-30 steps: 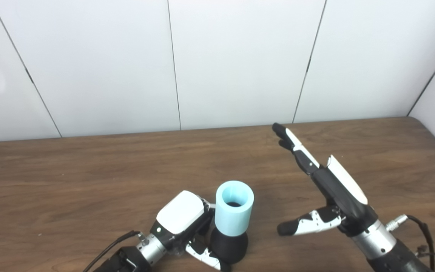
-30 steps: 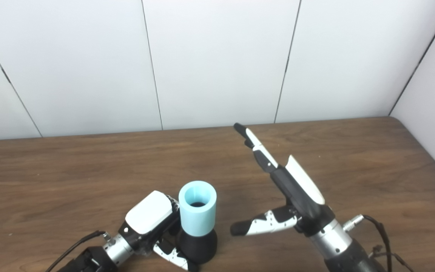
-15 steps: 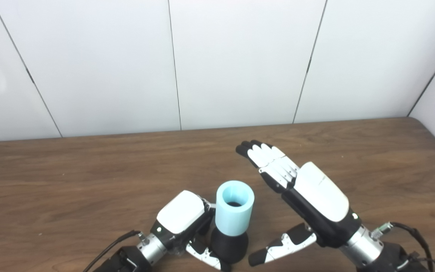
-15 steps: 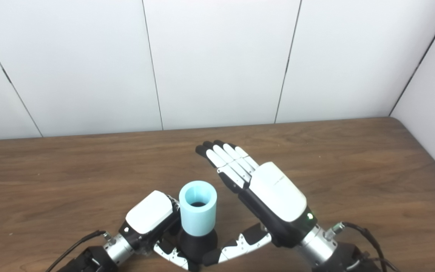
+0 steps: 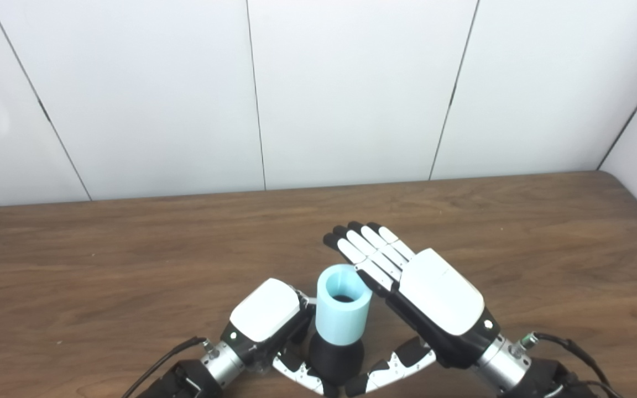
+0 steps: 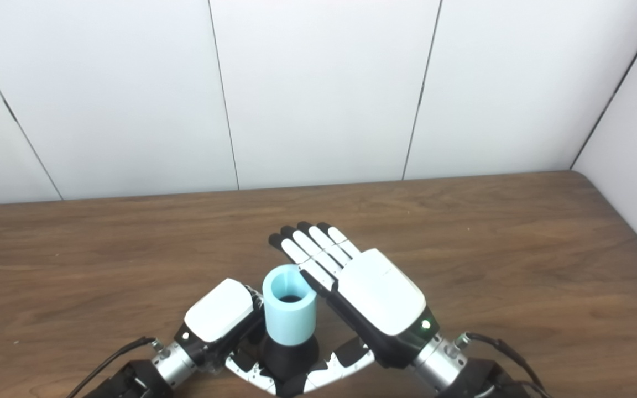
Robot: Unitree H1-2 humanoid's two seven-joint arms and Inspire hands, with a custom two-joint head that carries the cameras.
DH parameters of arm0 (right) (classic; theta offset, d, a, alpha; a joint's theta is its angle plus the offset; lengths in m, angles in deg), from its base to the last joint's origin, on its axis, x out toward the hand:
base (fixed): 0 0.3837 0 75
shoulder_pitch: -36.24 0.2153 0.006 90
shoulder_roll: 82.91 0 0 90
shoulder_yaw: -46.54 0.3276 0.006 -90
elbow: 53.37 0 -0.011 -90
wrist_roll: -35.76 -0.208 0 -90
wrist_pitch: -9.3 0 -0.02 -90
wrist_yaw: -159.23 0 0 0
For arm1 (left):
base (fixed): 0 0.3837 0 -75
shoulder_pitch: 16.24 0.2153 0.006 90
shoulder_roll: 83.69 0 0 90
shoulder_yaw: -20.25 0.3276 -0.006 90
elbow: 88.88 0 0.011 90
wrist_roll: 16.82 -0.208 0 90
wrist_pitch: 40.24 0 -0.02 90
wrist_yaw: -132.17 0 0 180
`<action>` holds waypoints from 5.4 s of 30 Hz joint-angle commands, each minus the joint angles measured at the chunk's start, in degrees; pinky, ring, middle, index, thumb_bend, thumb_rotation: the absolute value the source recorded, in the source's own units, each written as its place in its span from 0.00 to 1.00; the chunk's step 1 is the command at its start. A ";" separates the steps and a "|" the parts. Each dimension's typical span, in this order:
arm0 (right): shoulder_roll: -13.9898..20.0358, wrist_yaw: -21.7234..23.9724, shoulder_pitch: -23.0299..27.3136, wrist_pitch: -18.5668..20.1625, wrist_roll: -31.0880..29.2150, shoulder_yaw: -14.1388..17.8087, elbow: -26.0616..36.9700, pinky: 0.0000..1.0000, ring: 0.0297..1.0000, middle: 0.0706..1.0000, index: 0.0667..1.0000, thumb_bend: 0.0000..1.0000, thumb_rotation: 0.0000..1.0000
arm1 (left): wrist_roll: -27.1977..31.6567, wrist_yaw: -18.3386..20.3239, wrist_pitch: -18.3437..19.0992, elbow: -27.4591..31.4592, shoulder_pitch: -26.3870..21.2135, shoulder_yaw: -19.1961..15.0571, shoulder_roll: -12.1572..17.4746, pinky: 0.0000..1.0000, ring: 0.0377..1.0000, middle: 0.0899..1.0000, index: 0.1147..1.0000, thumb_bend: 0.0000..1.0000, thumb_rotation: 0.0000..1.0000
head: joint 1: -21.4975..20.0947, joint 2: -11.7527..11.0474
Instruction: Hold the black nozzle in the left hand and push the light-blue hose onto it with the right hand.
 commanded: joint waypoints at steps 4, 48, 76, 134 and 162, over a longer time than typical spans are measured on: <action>0.26 -1.96 0.39 -2.21 -0.50 0.02 0.82 1.00 1.00 1.00 0.99 1.00 0.74 | -3.05 4.08 0.78 -2.20 2.16 2.47 0.41 0.18 0.21 0.32 0.42 0.52 0.00 | -0.11 0.11; 0.33 -5.71 -3.27 -7.79 -2.11 1.59 1.95 0.88 0.99 0.91 0.86 1.00 0.70 | -2.90 4.18 0.91 -2.34 2.20 2.49 0.38 0.17 0.20 0.35 0.42 0.52 0.00 | 0.01 0.11; 2.45 3.21 -7.52 -3.87 3.33 -1.48 0.92 0.86 0.96 0.88 0.82 0.98 0.71 | -1.93 4.71 1.18 -1.44 2.27 1.37 0.96 0.17 0.20 0.33 0.42 0.52 0.00 | 0.06 0.50; -8.41 -15.05 2.72 -10.05 -29.97 4.36 -5.30 1.00 1.00 1.00 1.00 0.96 0.82 | -2.62 4.27 1.41 -4.12 1.27 2.13 -0.29 0.18 0.22 0.32 0.42 0.52 0.00 | -0.21 -1.10; -13.43 -20.38 -2.81 6.87 -57.68 18.63 -26.96 0.74 0.77 0.77 0.75 0.27 0.35 | -3.40 2.94 3.25 -4.03 1.54 0.33 0.18 0.17 0.20 0.35 0.42 0.52 0.00 | 0.20 -0.59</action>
